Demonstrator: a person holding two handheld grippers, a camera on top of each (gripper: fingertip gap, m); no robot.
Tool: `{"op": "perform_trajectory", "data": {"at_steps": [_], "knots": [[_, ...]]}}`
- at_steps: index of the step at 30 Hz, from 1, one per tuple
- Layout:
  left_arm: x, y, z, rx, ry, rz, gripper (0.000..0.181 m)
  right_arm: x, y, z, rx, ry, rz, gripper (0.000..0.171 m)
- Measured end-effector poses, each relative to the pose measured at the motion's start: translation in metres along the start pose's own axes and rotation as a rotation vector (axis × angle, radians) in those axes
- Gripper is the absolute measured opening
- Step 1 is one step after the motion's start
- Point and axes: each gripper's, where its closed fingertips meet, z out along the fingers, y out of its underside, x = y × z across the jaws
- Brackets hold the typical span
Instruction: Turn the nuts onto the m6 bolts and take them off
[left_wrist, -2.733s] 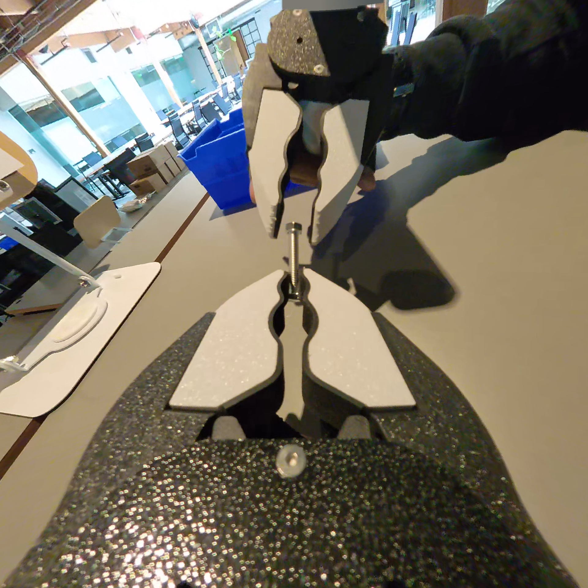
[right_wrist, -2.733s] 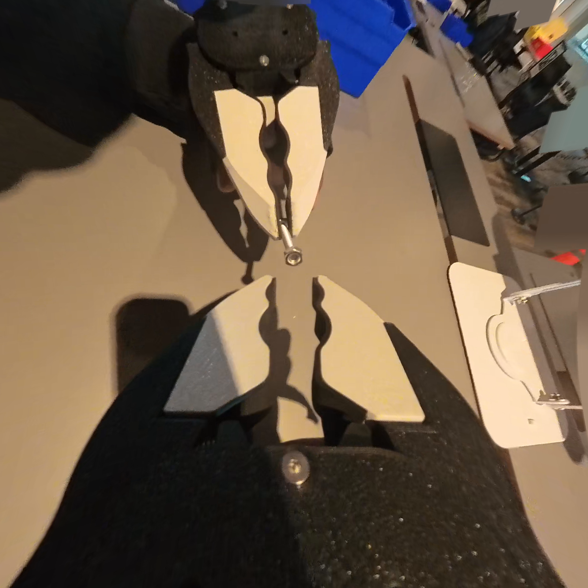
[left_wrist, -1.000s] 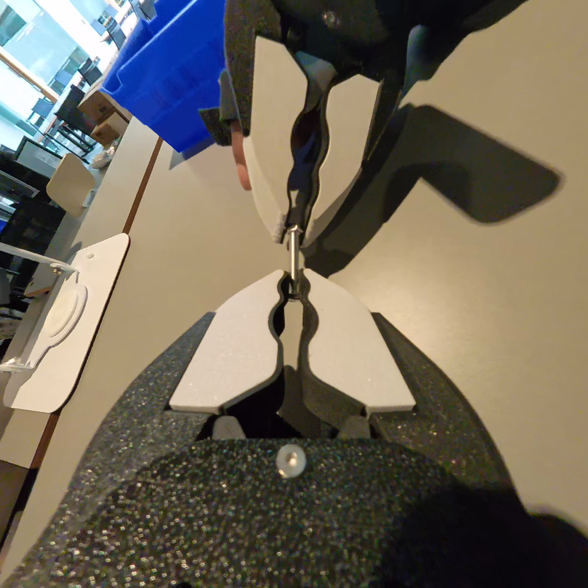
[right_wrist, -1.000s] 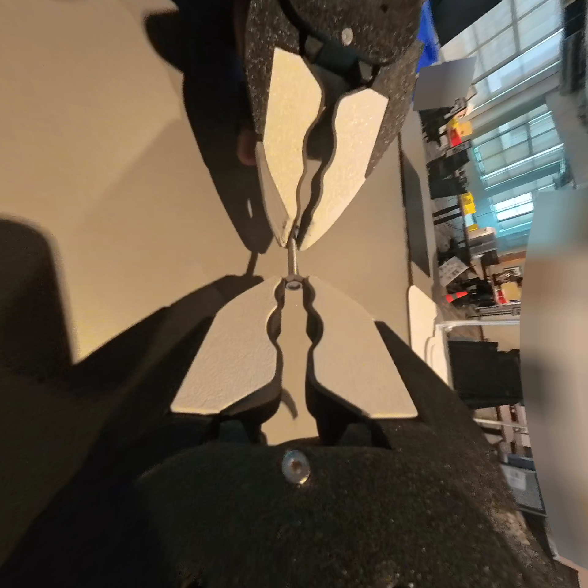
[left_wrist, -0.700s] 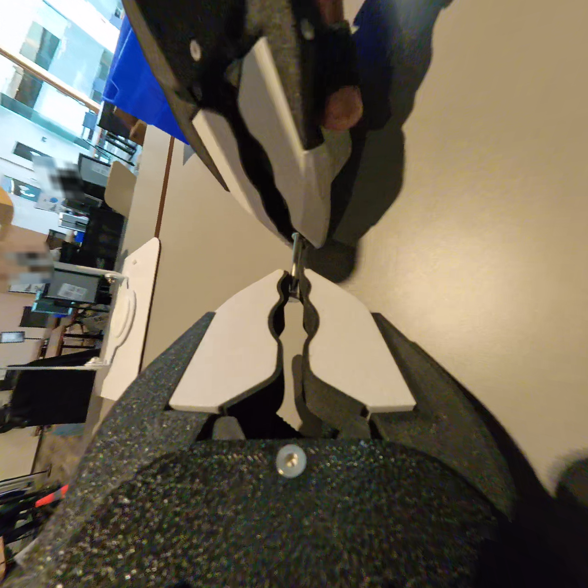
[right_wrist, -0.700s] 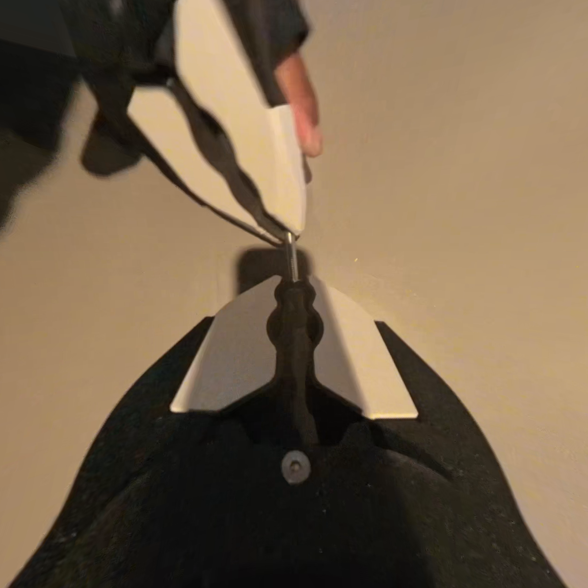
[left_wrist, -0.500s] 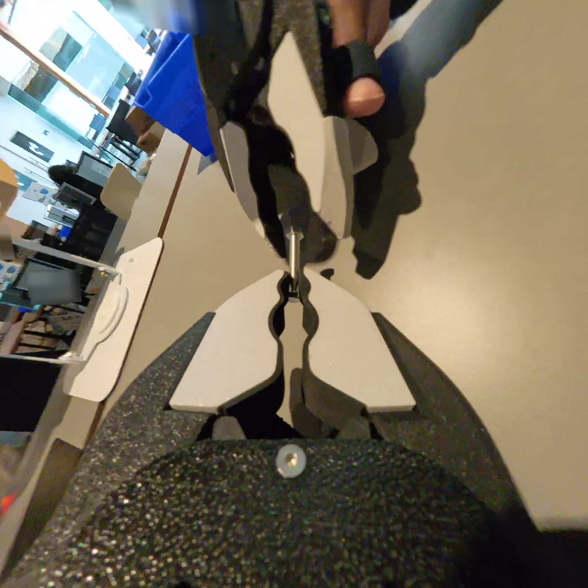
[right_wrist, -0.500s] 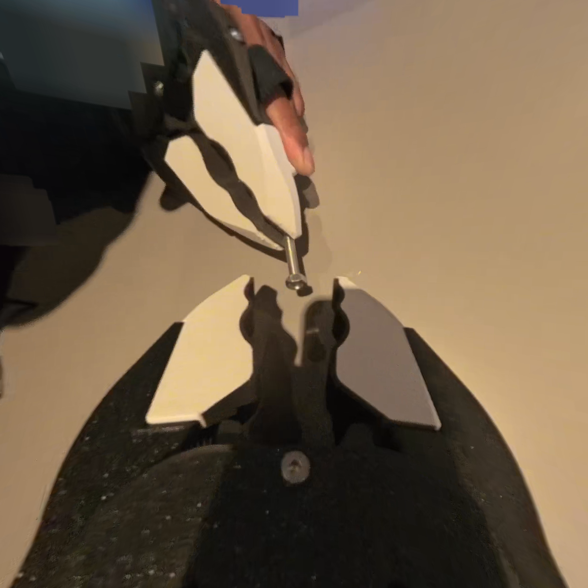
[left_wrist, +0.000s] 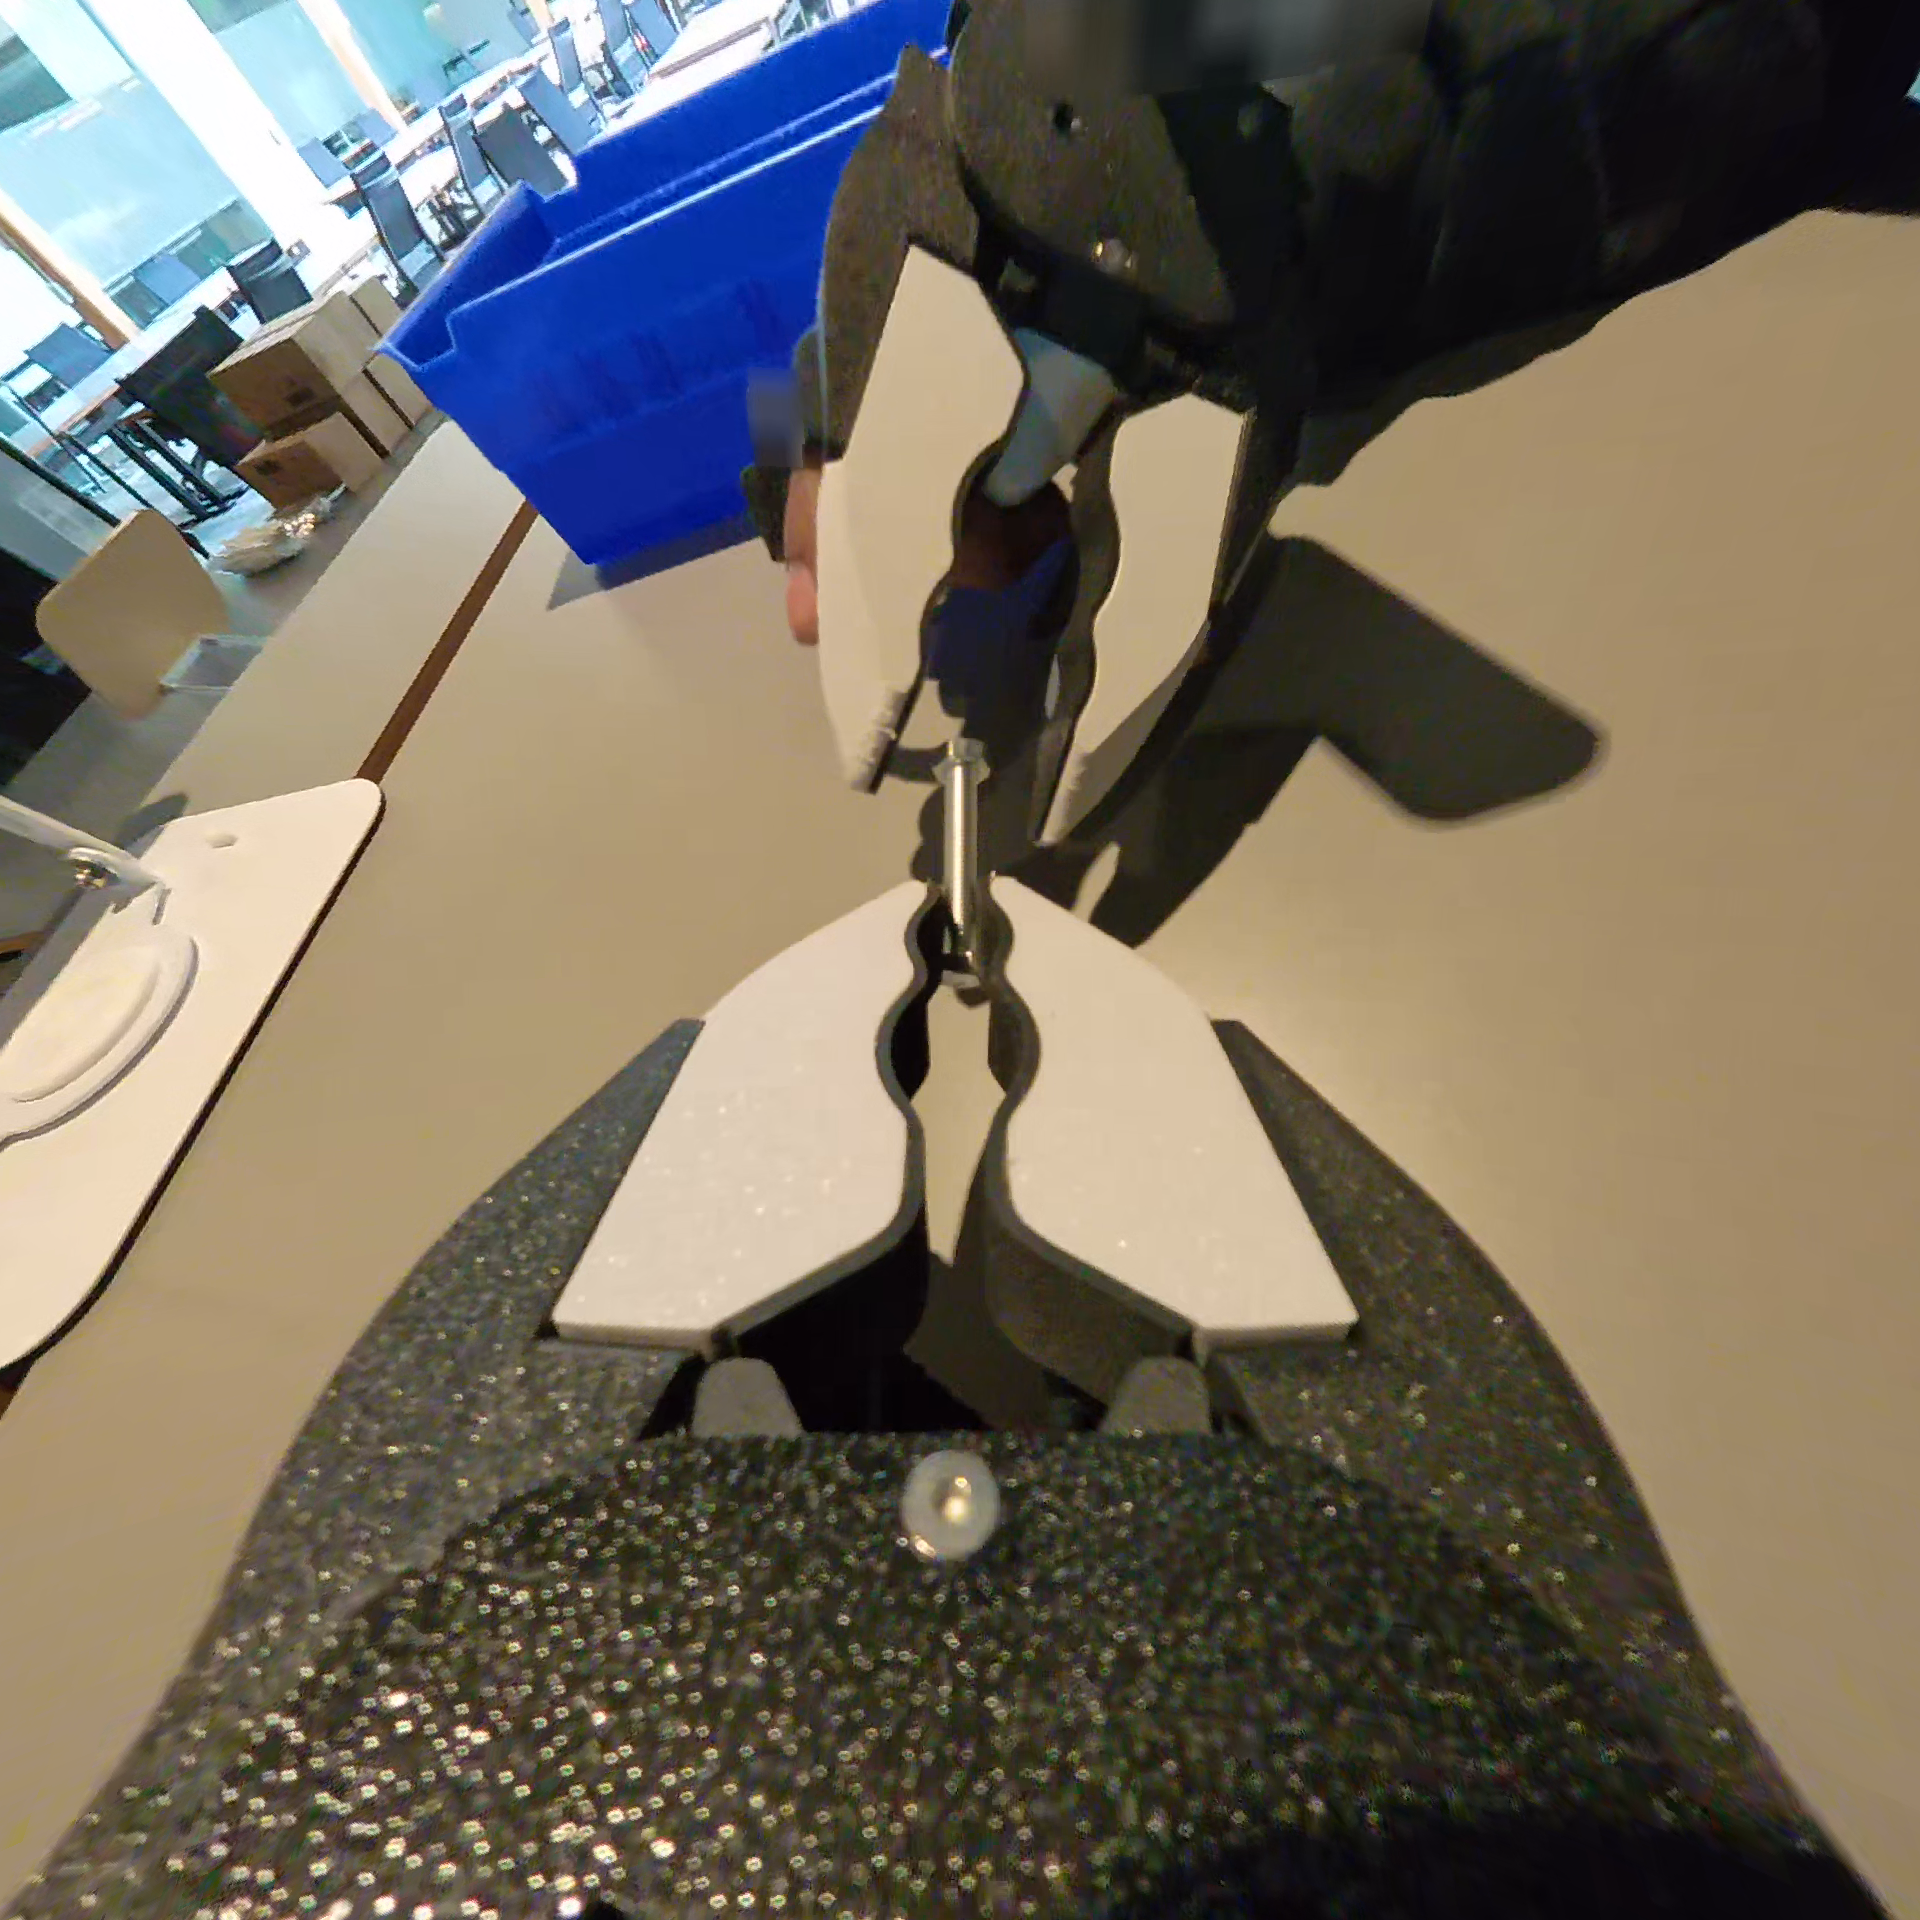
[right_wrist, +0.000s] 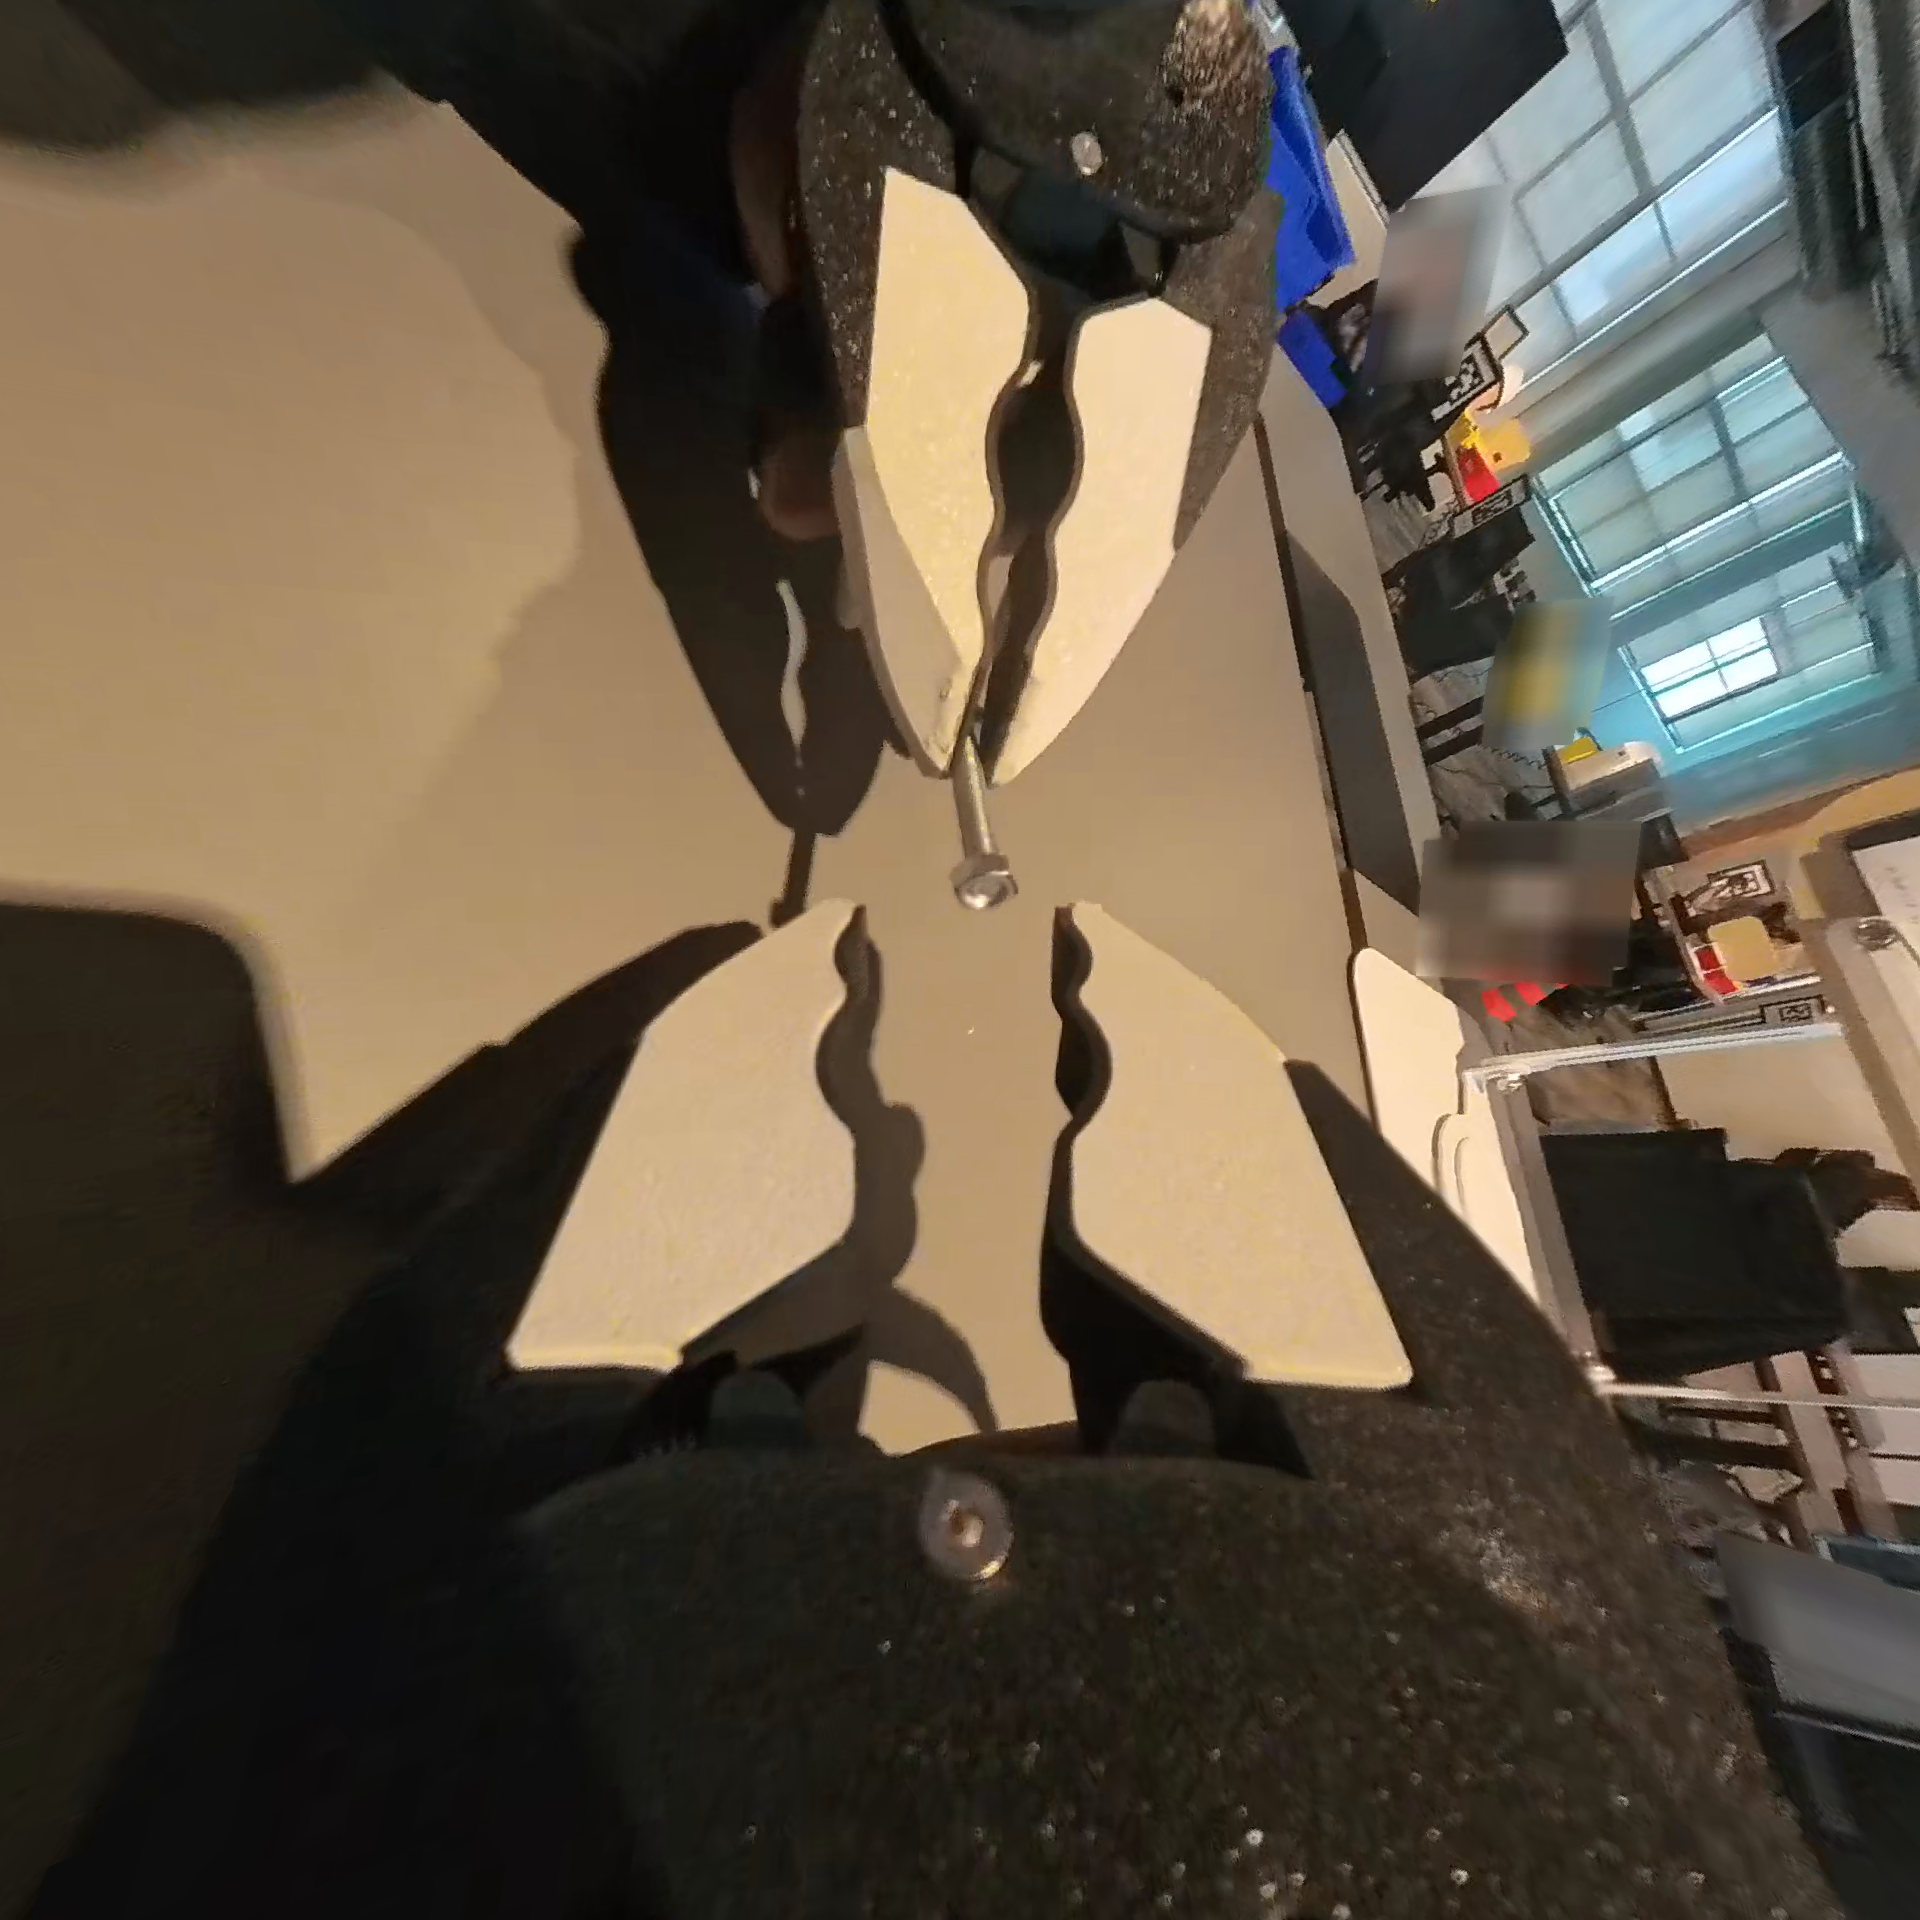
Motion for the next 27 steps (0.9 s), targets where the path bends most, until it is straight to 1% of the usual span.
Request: {"op": "perform_trajectory", "data": {"at_steps": [3,8,10,12,13,14,16,19,21,22,23,24,25,26,27], "knots": [[0.002,0.000,0.000,-0.002,0.012,-0.005,0.005,0.001,-0.004,-0.001,0.013,0.018,-0.019,0.030],[0.004,0.000,0.000,-0.003,0.031,-0.015,0.005,0.000,-0.007,0.001,0.008,0.042,-0.080,0.029],[0.006,-0.001,-0.001,0.001,0.046,-0.024,0.005,-0.002,-0.007,0.002,-0.001,0.042,-0.108,0.024],[0.009,0.000,0.000,-0.009,0.061,-0.020,0.005,-0.003,-0.005,0.002,-0.019,0.036,-0.116,0.011],[0.009,0.001,0.001,-0.019,0.056,-0.012,0.005,-0.004,-0.004,0.003,-0.034,0.022,-0.102,0.010],[0.009,0.002,0.002,-0.028,0.050,-0.002,0.005,-0.006,-0.002,0.004,-0.056,-0.004,-0.069,0.010],[0.007,0.007,0.004,-0.055,0.011,0.048,0.005,-0.008,0.004,0.006,-0.110,-0.071,0.072,0.010],[0.005,0.015,0.008,-0.111,-0.031,0.133,0.005,-0.018,0.013,0.009,-0.216,-0.238,0.444,0.010],[0.006,0.018,0.011,-0.141,-0.040,0.181,0.005,-0.025,0.014,0.008,-0.241,-0.349,0.704,0.011],[0.007,0.019,0.013,-0.148,-0.043,0.193,0.005,-0.028,0.013,0.006,-0.232,-0.393,0.790,0.011],[0.007,0.018,0.014,-0.149,-0.046,0.195,0.005,-0.028,0.012,0.005,-0.208,-0.420,0.838,0.013],[0.008,0.017,0.015,-0.146,-0.044,0.189,0.005,-0.028,0.010,0.004,-0.184,-0.442,0.851,0.019],[0.008,0.017,0.015,-0.143,-0.041,0.182,0.005,-0.028,0.010,0.004,-0.170,-0.445,0.837,0.028],[0.007,0.017,0.015,-0.141,-0.043,0.172,0.005,-0.026,0.011,0.004,-0.162,-0.428,0.796,0.038],[0.006,0.017,0.014,-0.139,-0.044,0.159,0.005,-0.024,0.012,0.004,-0.152,-0.403,0.733,0.044]]}}
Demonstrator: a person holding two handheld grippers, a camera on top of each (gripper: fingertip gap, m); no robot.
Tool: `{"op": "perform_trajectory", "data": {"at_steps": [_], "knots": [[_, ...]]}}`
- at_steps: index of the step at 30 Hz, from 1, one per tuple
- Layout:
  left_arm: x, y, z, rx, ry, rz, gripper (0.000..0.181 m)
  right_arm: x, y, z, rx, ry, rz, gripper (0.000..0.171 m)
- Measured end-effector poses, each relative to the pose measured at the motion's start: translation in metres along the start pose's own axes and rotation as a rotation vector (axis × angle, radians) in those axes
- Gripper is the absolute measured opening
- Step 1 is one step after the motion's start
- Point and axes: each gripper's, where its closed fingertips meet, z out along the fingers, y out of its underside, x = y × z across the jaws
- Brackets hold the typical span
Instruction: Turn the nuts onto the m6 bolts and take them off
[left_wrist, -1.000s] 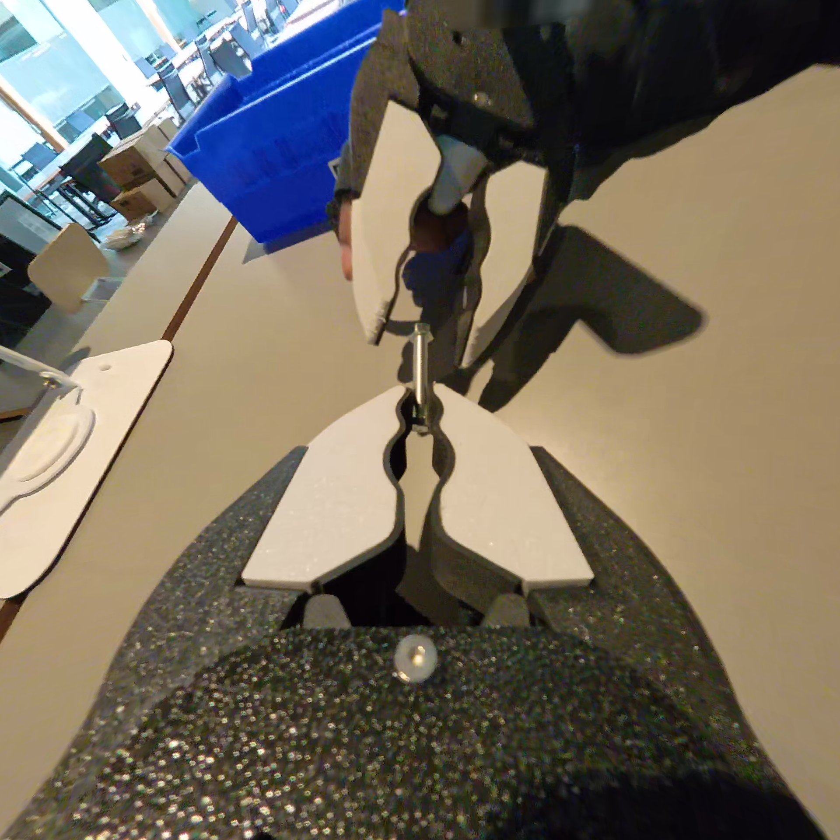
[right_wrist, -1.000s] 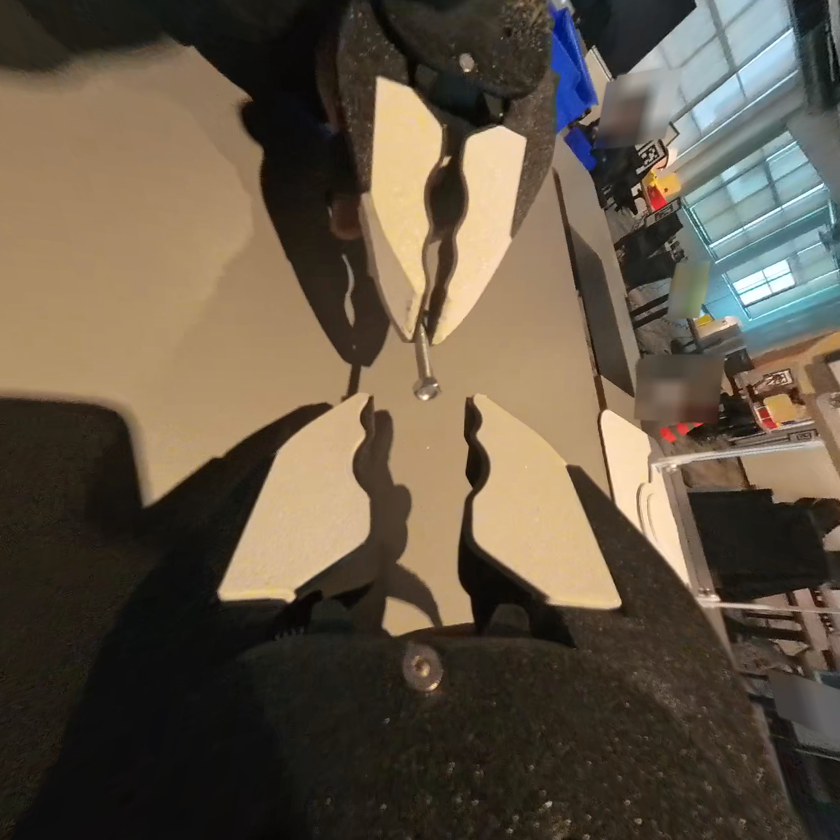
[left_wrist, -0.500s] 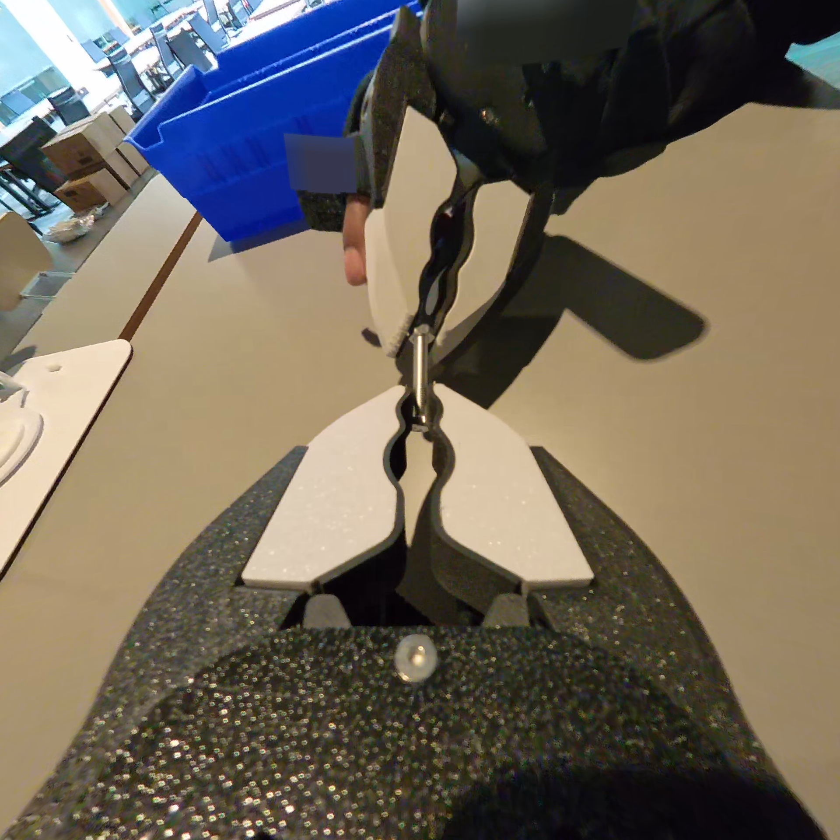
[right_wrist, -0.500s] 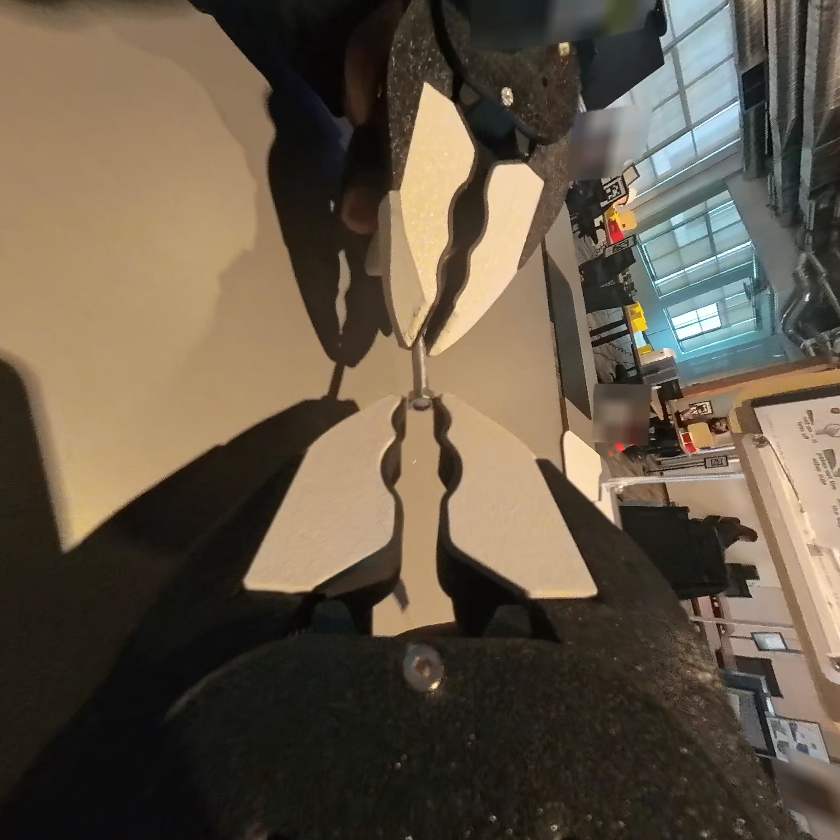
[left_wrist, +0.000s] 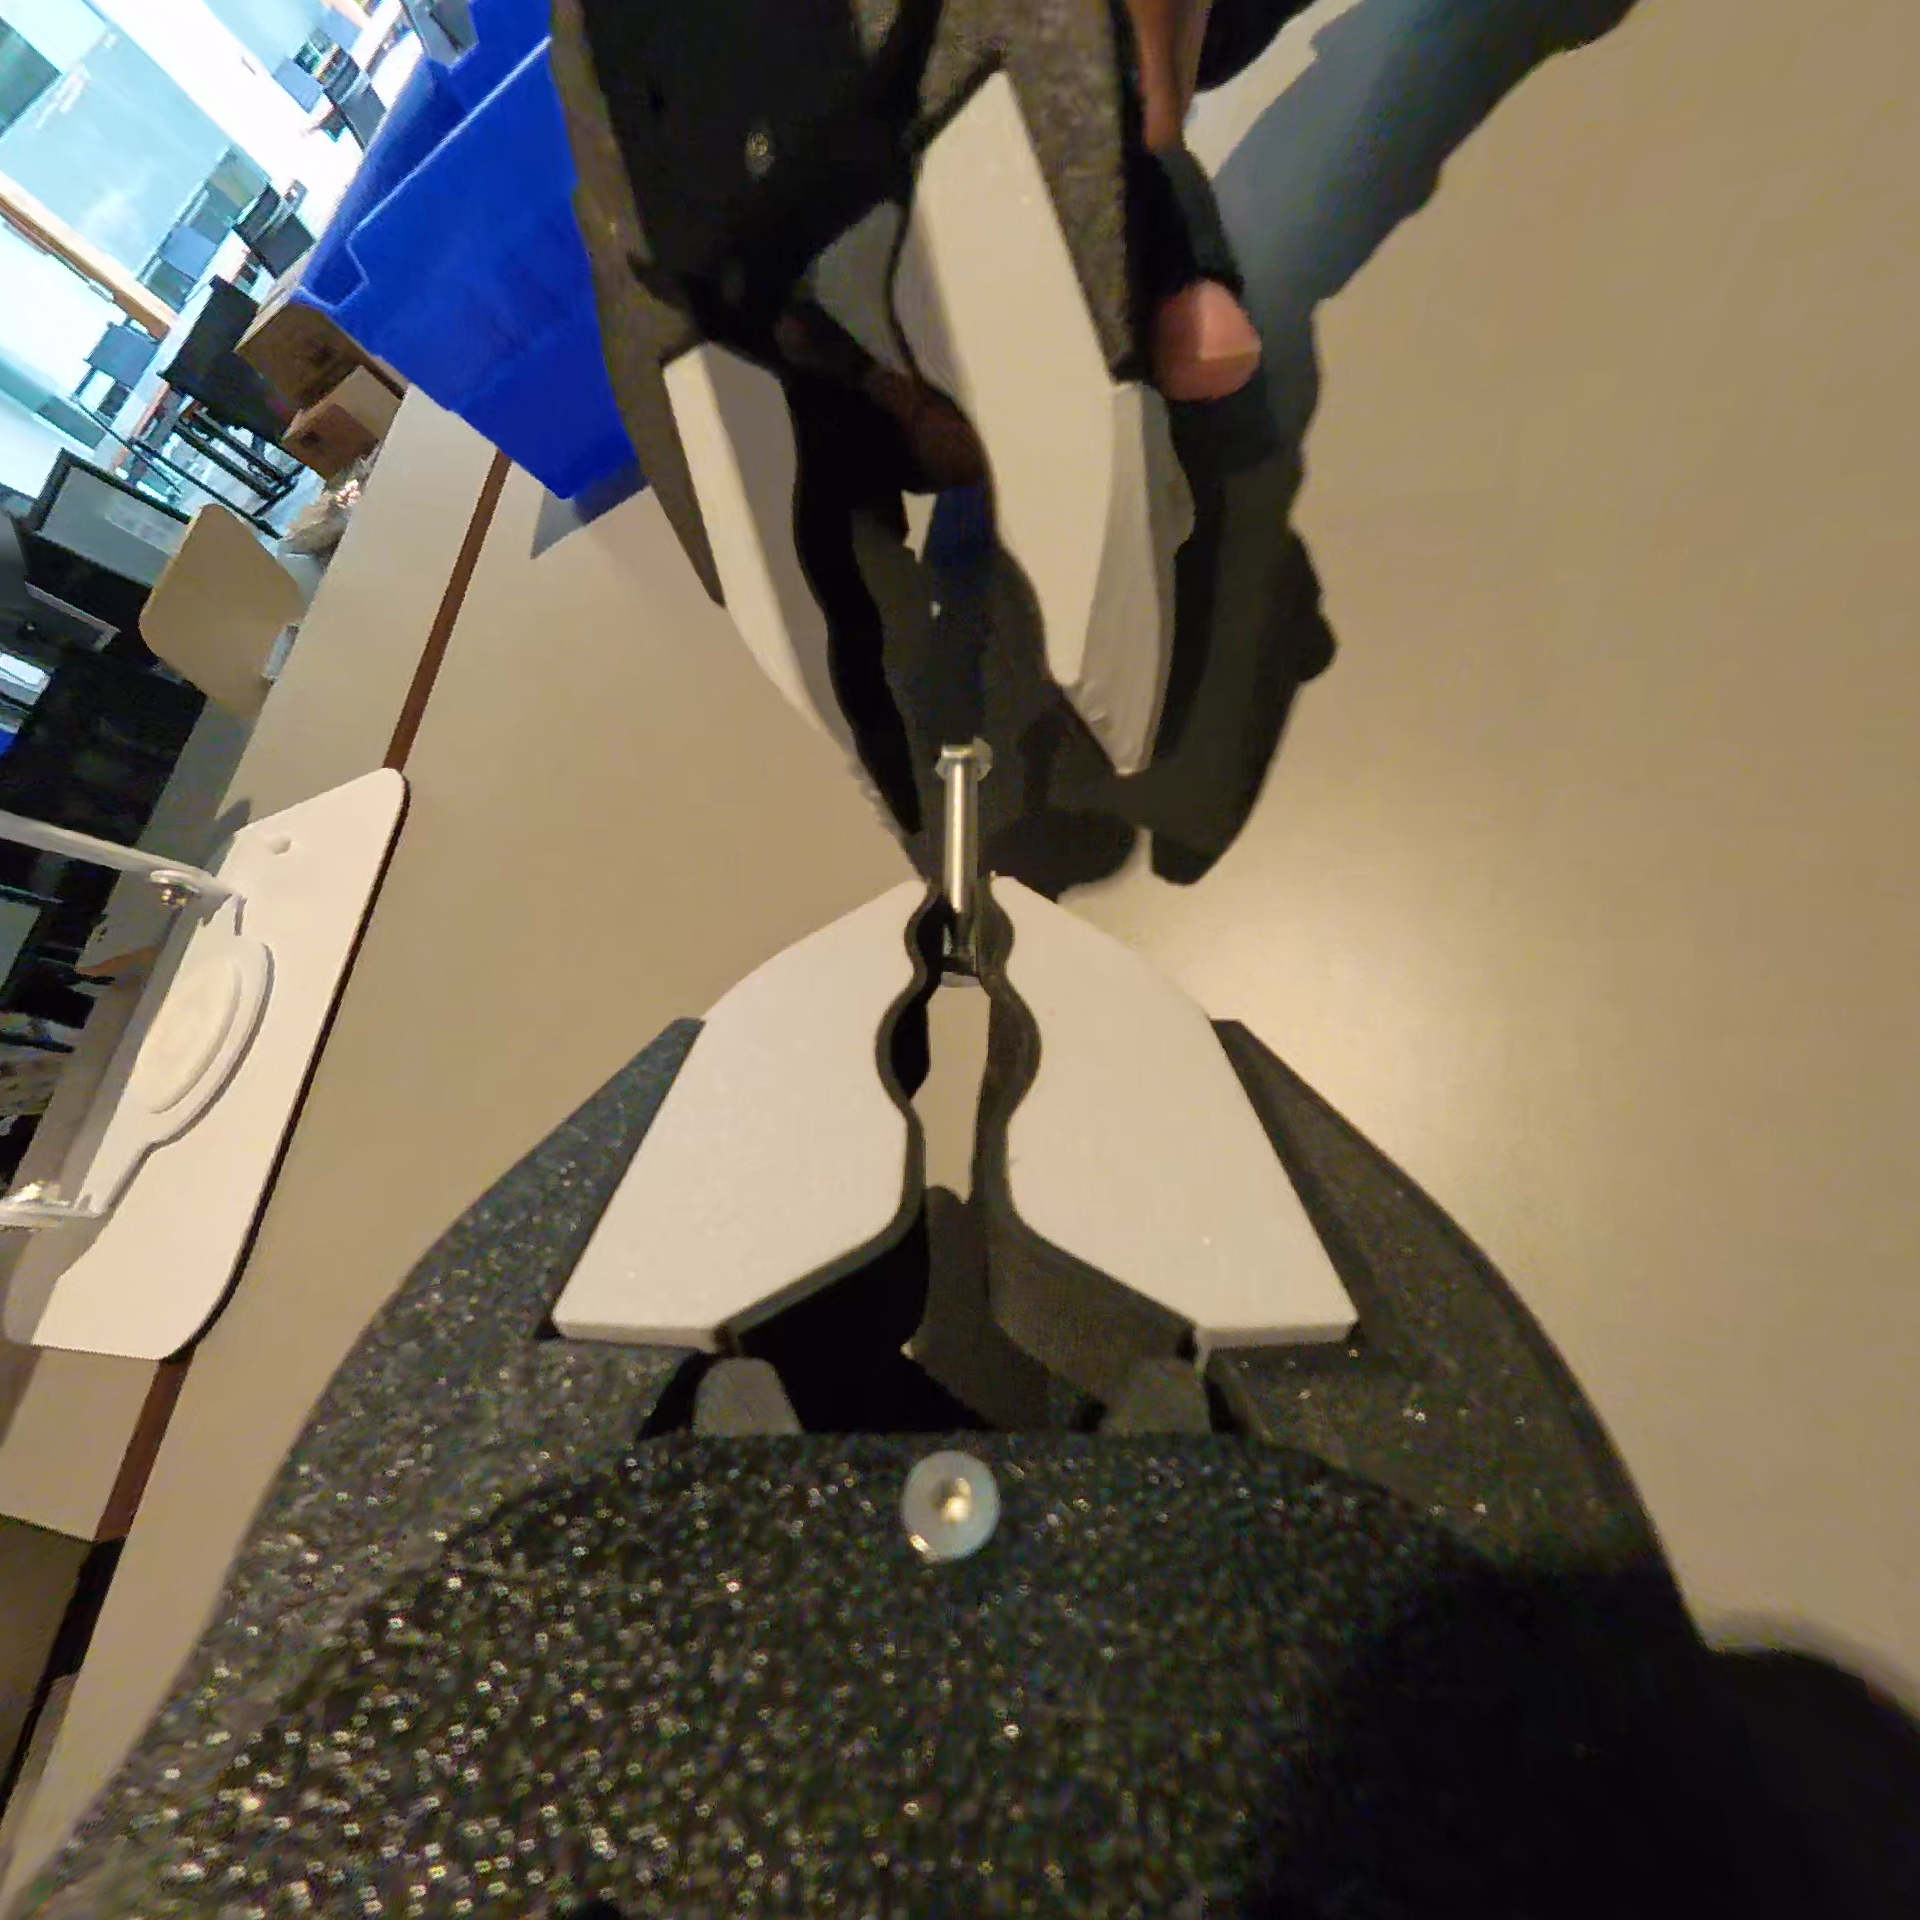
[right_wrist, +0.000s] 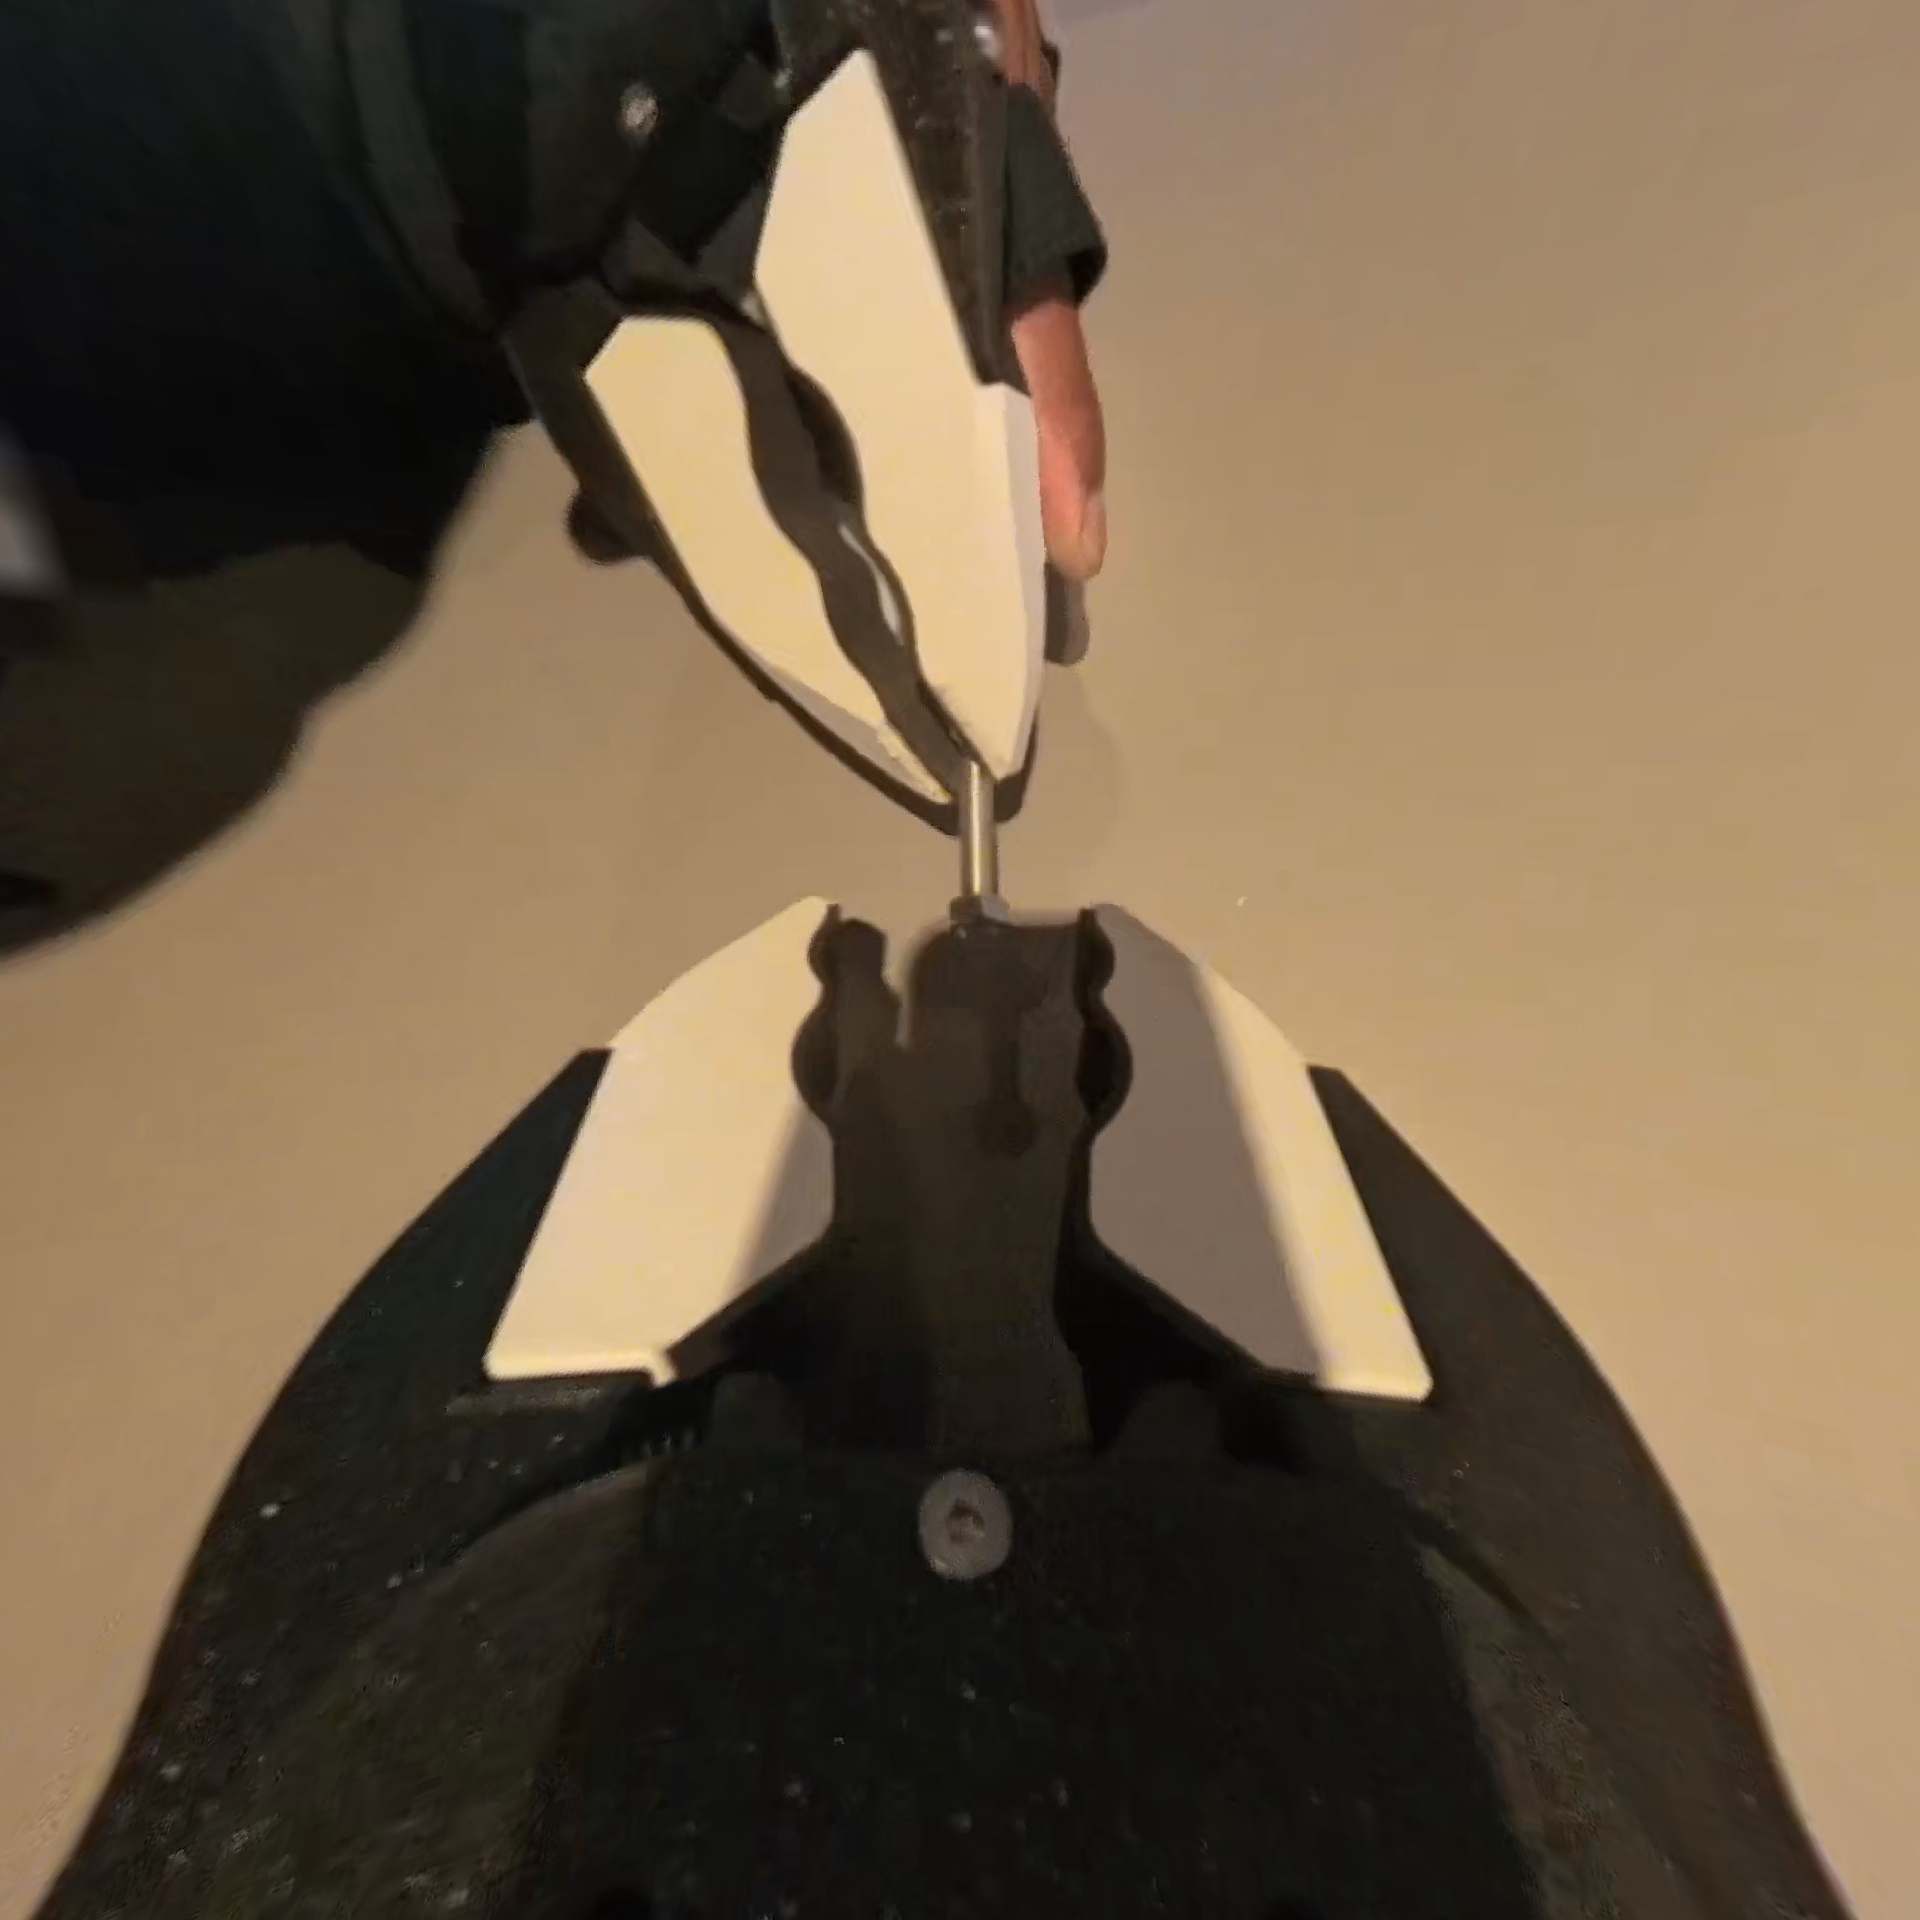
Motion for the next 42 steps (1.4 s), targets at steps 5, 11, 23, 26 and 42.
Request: {"op": "perform_trajectory", "data": {"at_steps": [5,11,23,26,42], "knots": [[-0.005,-0.004,-0.006,0.043,0.019,-0.088,0.005,0.007,-0.015,-0.007,0.092,0.231,-0.429,0.045],[-0.003,-0.009,-0.012,0.086,0.076,-0.177,0.005,0.002,-0.026,-0.014,0.139,0.439,-0.792,0.030],[0.002,-0.011,-0.012,0.089,0.116,-0.192,0.005,-0.002,-0.021,-0.008,0.084,0.446,-0.846,0.010],[0.002,-0.009,-0.010,0.069,0.095,-0.165,0.005,-0.001,-0.018,-0.007,0.056,0.359,-0.662,0.010],[-0.004,-0.005,-0.010,0.061,0.040,-0.105,0.005,-0.001,-0.019,-0.006,0.056,0.203,-0.319,0.047]]}}
